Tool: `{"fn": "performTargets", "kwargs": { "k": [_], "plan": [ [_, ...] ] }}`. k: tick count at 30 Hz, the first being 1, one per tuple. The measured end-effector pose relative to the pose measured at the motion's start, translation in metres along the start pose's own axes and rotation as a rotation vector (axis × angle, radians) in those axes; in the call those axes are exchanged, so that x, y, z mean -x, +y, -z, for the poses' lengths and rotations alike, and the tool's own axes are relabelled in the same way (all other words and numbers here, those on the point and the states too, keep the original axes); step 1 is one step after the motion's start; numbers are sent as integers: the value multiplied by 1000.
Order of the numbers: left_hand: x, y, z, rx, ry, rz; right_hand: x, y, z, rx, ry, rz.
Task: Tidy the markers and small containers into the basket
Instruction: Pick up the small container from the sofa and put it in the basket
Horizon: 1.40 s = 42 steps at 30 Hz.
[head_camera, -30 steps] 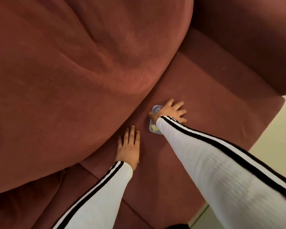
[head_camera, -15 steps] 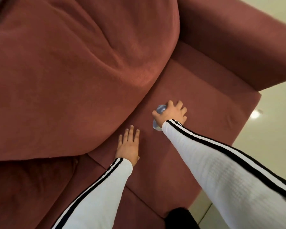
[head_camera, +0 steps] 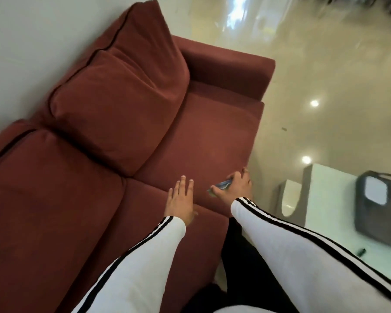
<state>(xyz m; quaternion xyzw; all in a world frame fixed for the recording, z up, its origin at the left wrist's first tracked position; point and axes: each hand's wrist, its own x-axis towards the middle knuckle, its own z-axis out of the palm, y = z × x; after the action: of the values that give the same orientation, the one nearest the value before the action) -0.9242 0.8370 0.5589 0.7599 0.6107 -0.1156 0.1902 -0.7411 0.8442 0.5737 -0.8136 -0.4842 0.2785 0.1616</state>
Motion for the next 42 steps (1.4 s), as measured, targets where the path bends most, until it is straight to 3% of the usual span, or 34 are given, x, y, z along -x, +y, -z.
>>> {"fn": "performTargets", "kwargs": {
  "k": [10, 14, 16, 19, 23, 32, 42],
  "plan": [
    [156, 87, -92, -170, -111, -291, 225, 163, 15, -104, 63, -239],
    [203, 144, -135, -271, -172, -507, 305, 232, 20, -184, 153, -401],
    [209, 153, -144, -272, -130, -544, 321, 247, 18, -220, 192, -398],
    [277, 197, -184, -340, -229, -715, 408, 310, 16, -279, 283, -549],
    [369, 231, -232, -392, -220, -806, 519, 371, 2, -313, 362, -580],
    [543, 267, -305, -432, -248, -900, 727, 459, 6, -300, 445, -629],
    [570, 379, -358, -432, -237, -817, 725, 583, 69, -279, 431, -533]
  ]
}}
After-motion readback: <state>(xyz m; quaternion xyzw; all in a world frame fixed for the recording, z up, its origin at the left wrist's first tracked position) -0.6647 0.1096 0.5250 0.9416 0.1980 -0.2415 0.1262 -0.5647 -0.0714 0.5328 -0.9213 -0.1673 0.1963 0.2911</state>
